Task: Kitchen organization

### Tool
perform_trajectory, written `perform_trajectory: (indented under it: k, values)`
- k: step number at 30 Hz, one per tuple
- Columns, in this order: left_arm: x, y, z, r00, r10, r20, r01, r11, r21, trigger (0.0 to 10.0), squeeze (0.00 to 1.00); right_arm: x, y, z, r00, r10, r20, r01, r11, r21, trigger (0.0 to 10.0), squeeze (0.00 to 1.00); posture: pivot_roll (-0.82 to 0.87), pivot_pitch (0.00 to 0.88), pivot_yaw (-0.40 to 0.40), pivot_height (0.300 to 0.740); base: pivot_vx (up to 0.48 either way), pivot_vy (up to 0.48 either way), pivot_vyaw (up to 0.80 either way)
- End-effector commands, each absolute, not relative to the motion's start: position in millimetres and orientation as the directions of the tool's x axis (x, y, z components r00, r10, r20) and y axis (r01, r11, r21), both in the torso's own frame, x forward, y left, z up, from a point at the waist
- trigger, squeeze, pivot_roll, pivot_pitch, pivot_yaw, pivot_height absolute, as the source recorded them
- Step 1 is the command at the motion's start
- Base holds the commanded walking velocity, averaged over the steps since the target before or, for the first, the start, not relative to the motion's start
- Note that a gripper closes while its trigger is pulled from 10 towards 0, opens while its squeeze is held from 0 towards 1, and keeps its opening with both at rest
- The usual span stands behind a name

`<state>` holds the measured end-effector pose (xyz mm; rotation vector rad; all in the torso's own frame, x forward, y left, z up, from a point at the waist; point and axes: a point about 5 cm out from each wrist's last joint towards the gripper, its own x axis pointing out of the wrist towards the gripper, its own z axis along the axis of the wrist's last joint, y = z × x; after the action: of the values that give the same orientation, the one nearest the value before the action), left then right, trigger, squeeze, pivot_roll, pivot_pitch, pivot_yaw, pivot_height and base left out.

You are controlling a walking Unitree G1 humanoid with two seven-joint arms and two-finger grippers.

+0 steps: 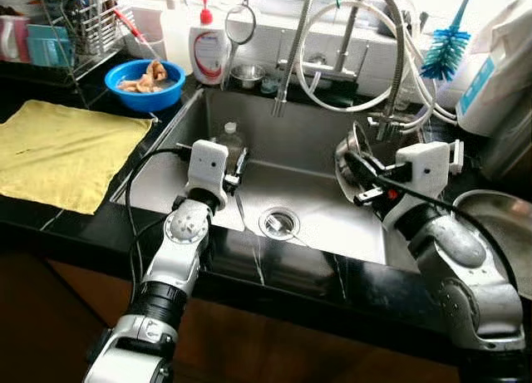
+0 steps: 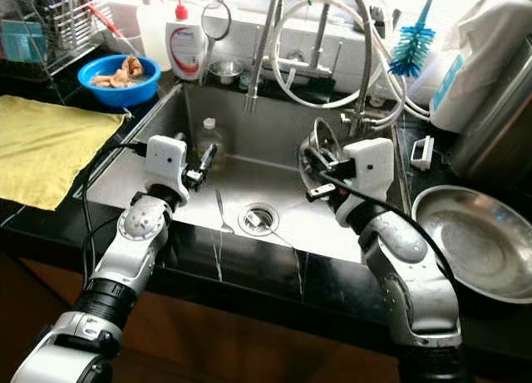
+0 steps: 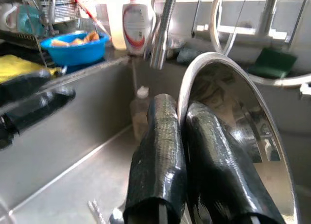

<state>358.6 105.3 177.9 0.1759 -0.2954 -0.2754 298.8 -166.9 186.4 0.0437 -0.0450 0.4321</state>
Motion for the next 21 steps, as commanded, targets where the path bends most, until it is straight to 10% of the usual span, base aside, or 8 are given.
perform_trajectory:
  k: [1, 21]
  values:
    - [356.3, 98.3, 184.0, 0.901, -0.323, 0.289, 0.263, 0.938, 0.227, 10.0, 0.0, 299.8, -169.3, 178.8, 0.912, 0.409, 0.045, -0.411, 0.911, 0.045, 10.0, 0.0, 0.04, 0.0, -0.101, 0.74, 0.0, 0.0, 0.0]
    - [355.9, 91.5, 177.2, 0.887, -0.403, 0.224, 0.344, 0.902, 0.261, 10.0, 0.0, 315.7, -160.0, 146.2, 0.949, 0.314, -0.02, -0.31, 0.944, 0.112, 10.0, 0.0, 0.06, 0.0, -0.069, 0.74, 0.0, 0.0, 0.0]
